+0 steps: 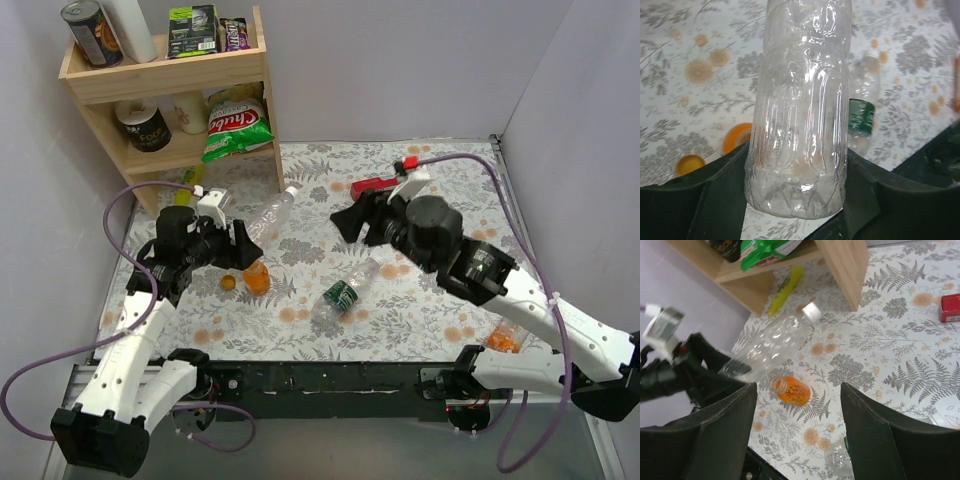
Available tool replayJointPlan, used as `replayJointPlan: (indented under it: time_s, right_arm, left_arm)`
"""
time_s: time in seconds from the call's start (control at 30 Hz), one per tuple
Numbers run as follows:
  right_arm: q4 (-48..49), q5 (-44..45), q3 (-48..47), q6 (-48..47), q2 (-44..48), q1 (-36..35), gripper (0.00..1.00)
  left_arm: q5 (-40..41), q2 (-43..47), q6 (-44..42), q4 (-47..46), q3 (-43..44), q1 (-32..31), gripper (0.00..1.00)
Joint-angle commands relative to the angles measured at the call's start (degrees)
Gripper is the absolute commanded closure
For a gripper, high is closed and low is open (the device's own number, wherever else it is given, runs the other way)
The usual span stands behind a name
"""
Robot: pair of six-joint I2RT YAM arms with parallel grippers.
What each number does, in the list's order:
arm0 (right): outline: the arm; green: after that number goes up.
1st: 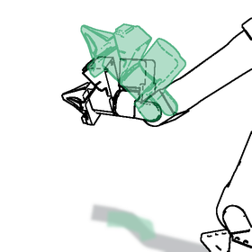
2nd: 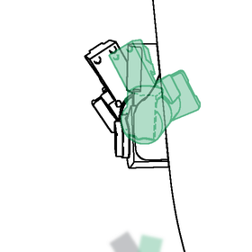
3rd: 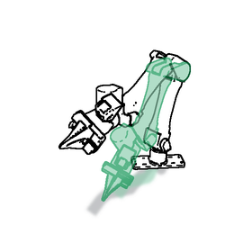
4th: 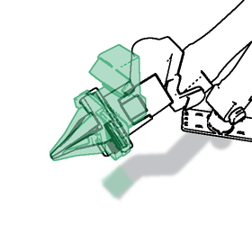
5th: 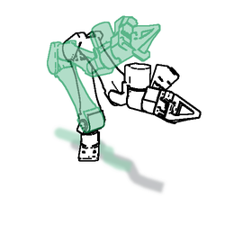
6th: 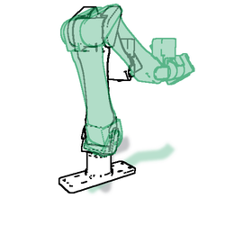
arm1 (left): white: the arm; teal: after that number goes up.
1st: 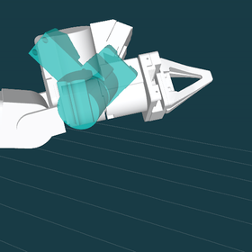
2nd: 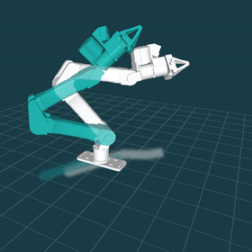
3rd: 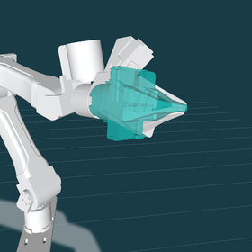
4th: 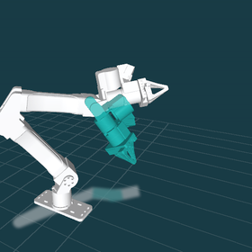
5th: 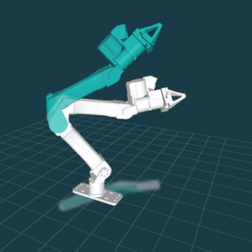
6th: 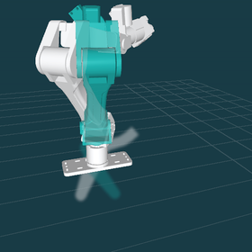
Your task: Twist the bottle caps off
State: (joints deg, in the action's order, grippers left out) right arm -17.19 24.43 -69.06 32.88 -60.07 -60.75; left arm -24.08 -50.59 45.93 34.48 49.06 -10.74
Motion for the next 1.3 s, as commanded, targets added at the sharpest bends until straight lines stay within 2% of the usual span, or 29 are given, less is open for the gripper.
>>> replayJointPlan:
  time_s: [0.0, 0.03, 0.1, 0.13, 0.2, 0.33, 0.63, 0.87, 1.07, 1.17, 1.27]
  right_arm:
    - [4.70, -25.81, 0.32, 9.03, 2.15, 16.06, 0.25]
    - [5.67, -31.31, 0.85, 11.65, 2.41, 18.54, 0.23]
    - [7.69, -38.10, 1.03, 14.56, 1.54, 25.99, 0.23]
    - [9.61, -44.40, 2.42, 16.67, 0.84, 27.86, 0.24]
    - [15.48, -48.58, 4.45, 19.14, 0.40, 31.37, 0.23]
    - [19.12, -55.61, 6.13, 22.31, -1.62, 34.12, 0.25]
    - [14.56, -57.65, 7.97, 21.61, -1.98, 34.12, 0.29]
    - [14.90, -58.17, 9.99, 21.52, -1.36, 34.03, 0.31]
    - [19.64, -58.44, 10.35, 22.22, -1.71, 34.03, 0.31]
    - [21.06, -59.14, 9.73, 22.84, -2.50, 34.03, 0.35]
    - [22.46, -60.90, 9.73, 23.37, -3.38, 33.94, 0.47]
  left_arm:
    - [-10.09, 4.35, 4.24, -3.00, 1.05, -3.93, 0.64]
    - [-14.29, 5.58, 5.21, -4.15, 0.34, -4.81, 0.64]
    - [-18.00, 6.99, 9.41, -8.89, -2.20, -6.48, 0.64]
    - [-19.42, 7.60, 10.66, -10.47, -3.08, -6.83, 0.64]
    - [-23.02, 8.92, 13.03, -14.52, -5.01, -7.36, 0.64]
    - [-25.23, 8.67, 14.80, -16.55, -6.17, -8.68, 0.64]
    - [-24.88, 7.70, 15.06, -18.04, -5.55, -10.44, 0.65]
    - [-25.32, 7.44, 15.33, -18.48, -4.94, -10.96, 0.66]
    - [-25.58, 7.61, 15.24, -18.22, -5.38, -11.58, 0.66]
    - [-25.58, 7.70, 15.15, -17.96, -5.46, -11.67, 0.66]
    - [-25.41, 7.70, 15.06, -17.78, -5.29, -11.76, 0.66]
